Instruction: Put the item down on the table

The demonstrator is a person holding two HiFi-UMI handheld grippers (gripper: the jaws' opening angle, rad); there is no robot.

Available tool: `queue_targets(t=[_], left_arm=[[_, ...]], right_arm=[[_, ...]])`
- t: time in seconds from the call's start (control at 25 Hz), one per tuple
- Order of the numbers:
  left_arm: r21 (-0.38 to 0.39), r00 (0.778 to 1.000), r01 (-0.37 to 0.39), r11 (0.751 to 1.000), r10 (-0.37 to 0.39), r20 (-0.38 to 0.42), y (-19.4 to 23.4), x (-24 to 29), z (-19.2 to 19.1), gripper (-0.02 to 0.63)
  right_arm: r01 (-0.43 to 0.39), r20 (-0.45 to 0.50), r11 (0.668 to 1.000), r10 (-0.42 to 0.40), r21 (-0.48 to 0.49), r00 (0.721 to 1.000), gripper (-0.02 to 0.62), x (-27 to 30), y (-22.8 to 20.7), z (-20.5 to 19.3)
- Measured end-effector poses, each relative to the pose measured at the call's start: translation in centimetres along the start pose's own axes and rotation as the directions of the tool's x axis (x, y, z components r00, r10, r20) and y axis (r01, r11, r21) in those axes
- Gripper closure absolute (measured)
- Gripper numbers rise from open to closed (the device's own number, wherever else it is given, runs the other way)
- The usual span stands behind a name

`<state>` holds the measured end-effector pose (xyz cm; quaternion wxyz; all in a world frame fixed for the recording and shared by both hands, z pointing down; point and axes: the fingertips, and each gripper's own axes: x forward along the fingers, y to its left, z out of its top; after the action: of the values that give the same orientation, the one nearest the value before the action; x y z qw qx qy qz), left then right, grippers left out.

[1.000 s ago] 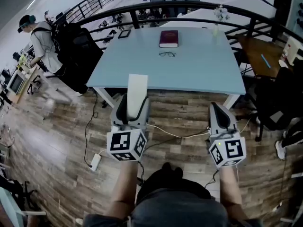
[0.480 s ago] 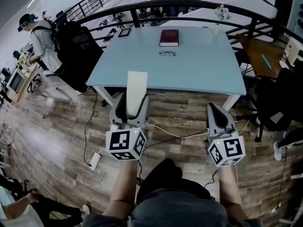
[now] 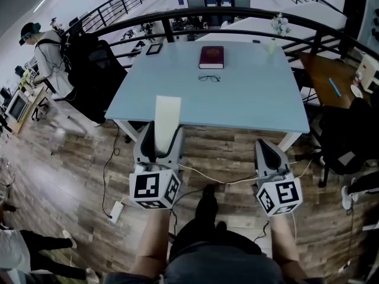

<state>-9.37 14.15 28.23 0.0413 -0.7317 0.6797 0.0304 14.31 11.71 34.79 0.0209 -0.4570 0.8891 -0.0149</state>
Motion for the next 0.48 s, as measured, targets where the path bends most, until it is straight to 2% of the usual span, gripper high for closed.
queue_targets(t=[0.48], left_arm=[[-0.022, 1.0, 0.026, 0.999, -0.025, 0.007, 5.5, 11.5, -1.8, 0.295]], right_arm=[[0.038, -0.026, 0.999, -0.038, 0.007, 0.999, 0.592, 12.1, -3.3, -1.4]])
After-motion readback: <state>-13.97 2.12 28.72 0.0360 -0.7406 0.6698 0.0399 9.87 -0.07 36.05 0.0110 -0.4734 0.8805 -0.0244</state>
